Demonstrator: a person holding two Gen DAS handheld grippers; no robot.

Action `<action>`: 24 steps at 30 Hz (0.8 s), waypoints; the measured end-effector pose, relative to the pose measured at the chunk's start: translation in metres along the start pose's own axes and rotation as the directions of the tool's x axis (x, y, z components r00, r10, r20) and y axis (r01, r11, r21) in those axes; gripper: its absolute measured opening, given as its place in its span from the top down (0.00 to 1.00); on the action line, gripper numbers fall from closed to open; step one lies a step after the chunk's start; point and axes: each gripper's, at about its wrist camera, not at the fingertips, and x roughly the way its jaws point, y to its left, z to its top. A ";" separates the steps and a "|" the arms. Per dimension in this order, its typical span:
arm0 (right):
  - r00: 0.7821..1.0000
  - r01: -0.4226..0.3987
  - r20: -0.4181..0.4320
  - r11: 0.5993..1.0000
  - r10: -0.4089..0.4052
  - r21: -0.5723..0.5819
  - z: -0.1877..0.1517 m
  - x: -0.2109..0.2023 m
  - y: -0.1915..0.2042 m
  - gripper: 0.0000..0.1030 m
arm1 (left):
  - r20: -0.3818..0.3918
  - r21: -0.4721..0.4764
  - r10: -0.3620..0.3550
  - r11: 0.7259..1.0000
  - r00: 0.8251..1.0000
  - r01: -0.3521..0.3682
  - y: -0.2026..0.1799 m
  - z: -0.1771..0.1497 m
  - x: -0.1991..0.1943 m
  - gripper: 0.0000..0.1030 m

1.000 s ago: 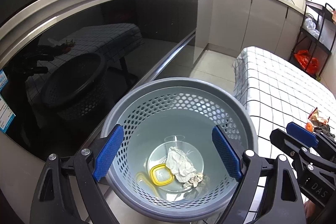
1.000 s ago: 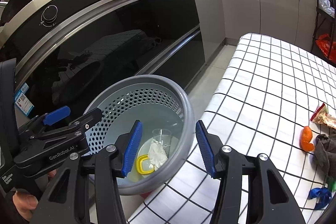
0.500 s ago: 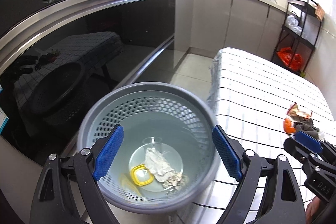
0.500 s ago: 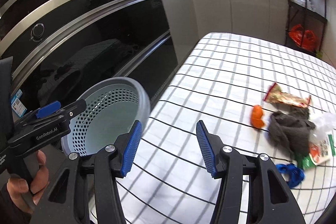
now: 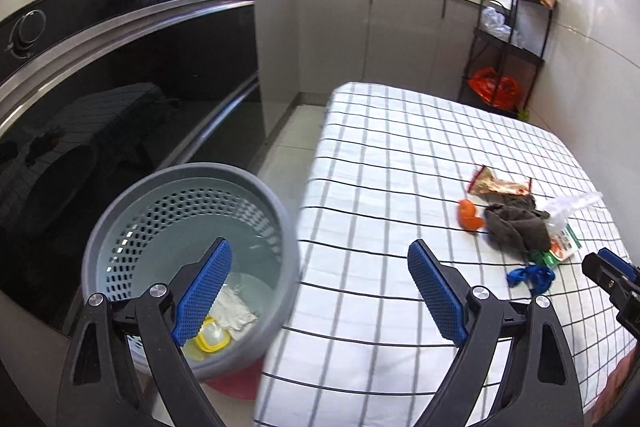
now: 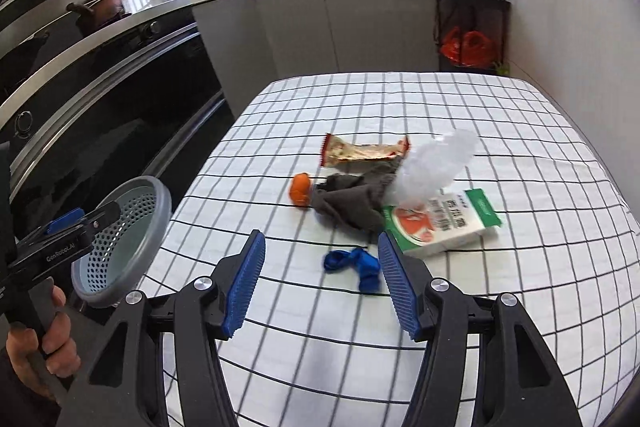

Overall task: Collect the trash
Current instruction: 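Move both open grippers back over the table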

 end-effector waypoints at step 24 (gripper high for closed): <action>0.996 0.063 -0.065 0.993 -0.057 0.095 0.021 0.044 -0.077 0.42 | -0.063 0.099 -0.090 0.990 0.994 0.096 -0.083 -0.015 0.029 0.15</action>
